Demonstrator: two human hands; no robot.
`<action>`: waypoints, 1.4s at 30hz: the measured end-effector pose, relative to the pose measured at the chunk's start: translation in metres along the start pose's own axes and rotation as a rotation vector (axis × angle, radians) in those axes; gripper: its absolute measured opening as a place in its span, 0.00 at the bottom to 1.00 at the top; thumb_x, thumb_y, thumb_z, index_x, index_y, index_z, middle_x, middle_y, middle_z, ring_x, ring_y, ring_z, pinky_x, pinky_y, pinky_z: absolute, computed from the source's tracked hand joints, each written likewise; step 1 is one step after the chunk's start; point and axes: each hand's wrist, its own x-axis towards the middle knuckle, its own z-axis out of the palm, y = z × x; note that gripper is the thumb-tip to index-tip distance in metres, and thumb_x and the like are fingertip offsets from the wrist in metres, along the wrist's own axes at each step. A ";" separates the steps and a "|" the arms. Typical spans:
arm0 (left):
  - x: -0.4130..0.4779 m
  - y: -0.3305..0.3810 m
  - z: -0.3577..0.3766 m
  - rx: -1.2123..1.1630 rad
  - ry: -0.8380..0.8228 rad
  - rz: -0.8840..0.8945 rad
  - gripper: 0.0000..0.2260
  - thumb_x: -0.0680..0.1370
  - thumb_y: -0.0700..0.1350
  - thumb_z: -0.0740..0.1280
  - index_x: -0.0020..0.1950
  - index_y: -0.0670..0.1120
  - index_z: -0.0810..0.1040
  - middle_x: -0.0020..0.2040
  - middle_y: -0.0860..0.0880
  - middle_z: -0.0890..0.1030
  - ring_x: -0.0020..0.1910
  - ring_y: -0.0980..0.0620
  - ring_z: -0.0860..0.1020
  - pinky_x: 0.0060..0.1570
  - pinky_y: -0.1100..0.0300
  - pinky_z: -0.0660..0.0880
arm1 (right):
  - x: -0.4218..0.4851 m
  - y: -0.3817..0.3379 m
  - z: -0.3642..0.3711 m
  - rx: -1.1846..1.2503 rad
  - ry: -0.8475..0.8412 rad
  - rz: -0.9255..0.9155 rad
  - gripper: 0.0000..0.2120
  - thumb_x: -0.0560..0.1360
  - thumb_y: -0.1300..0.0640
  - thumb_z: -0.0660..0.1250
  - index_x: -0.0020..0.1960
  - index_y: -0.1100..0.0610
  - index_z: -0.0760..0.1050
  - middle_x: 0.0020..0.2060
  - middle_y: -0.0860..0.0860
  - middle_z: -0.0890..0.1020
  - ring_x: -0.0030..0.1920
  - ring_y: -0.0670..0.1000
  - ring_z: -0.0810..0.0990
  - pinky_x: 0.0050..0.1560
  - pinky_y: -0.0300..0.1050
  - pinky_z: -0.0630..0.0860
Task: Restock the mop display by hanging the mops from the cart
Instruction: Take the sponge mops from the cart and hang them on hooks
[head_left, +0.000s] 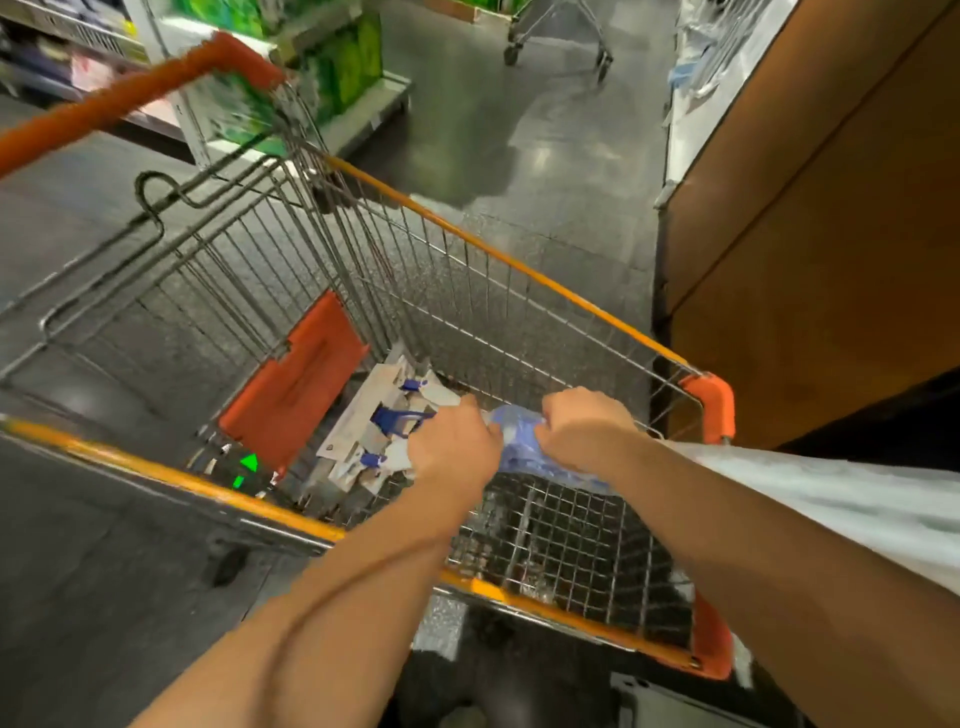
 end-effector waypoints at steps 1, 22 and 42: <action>0.003 -0.002 0.009 -0.137 -0.010 -0.052 0.19 0.82 0.52 0.58 0.69 0.44 0.69 0.61 0.41 0.78 0.59 0.40 0.76 0.50 0.50 0.73 | 0.006 -0.001 0.004 0.017 0.014 -0.010 0.13 0.79 0.55 0.58 0.60 0.58 0.74 0.57 0.56 0.78 0.57 0.58 0.77 0.50 0.46 0.71; 0.069 0.015 0.142 -1.572 -0.139 -0.896 0.23 0.78 0.57 0.62 0.64 0.41 0.74 0.58 0.36 0.79 0.58 0.35 0.78 0.55 0.41 0.76 | 0.122 -0.028 0.069 0.050 -0.116 -0.003 0.13 0.80 0.51 0.58 0.58 0.58 0.73 0.57 0.58 0.78 0.57 0.59 0.76 0.51 0.48 0.71; 0.088 0.009 0.154 -2.018 -0.255 -1.071 0.21 0.78 0.41 0.68 0.70 0.42 0.71 0.59 0.41 0.80 0.45 0.49 0.80 0.55 0.55 0.76 | 0.156 0.000 0.087 0.341 -0.402 0.191 0.26 0.77 0.40 0.63 0.59 0.62 0.77 0.52 0.60 0.81 0.51 0.58 0.79 0.45 0.45 0.70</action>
